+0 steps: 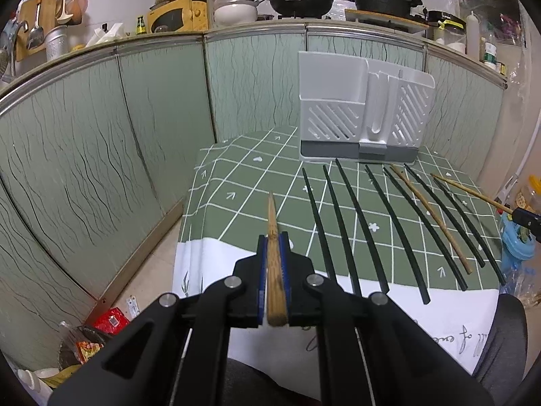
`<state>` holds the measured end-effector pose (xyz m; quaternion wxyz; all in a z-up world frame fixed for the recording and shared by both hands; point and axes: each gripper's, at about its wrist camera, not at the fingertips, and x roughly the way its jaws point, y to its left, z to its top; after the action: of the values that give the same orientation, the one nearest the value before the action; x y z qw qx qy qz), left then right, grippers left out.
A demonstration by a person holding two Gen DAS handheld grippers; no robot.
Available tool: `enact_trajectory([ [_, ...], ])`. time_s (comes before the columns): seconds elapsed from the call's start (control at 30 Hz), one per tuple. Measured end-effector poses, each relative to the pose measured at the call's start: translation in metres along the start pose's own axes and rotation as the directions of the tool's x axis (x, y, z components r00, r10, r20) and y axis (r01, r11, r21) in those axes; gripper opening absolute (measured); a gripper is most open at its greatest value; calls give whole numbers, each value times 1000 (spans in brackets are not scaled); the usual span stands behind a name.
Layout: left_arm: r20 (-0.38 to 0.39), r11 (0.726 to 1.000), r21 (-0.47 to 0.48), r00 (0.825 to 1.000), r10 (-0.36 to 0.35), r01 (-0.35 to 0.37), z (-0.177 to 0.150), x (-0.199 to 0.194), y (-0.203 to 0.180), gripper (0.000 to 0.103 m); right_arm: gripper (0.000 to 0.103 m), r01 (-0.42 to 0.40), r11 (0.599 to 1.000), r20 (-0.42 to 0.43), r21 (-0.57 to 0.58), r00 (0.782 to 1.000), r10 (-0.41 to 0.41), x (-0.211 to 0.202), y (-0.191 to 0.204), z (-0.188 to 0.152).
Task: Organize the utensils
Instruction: 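Lift the wooden chopstick upright with the left gripper toward the holder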
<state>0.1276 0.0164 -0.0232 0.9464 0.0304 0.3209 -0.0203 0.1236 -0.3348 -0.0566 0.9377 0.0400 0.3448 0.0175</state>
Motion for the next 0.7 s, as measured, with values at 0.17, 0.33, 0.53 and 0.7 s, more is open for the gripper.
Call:
enact_trajectory([
  [0.17, 25, 1000, 16, 1000, 0, 0, 10, -10, -1, 8, 6, -5, 1000, 31, 3, 1000, 5, -10, 0, 9],
  [0.33, 58, 1000, 26, 998, -4, 2, 24, -22, 0, 8, 6, -7, 1000, 66, 0, 998, 7, -21, 2, 19],
  [0.53, 95, 999, 31, 995, -16, 13, 39, -35, 2, 8, 6, -11, 1000, 111, -10, 994, 12, -34, 7, 34],
  [0.7, 119, 999, 25, 993, -24, 22, 51, -41, 5, 8, 6, -8, 1000, 143, -13, 990, 10, -42, 8, 46],
])
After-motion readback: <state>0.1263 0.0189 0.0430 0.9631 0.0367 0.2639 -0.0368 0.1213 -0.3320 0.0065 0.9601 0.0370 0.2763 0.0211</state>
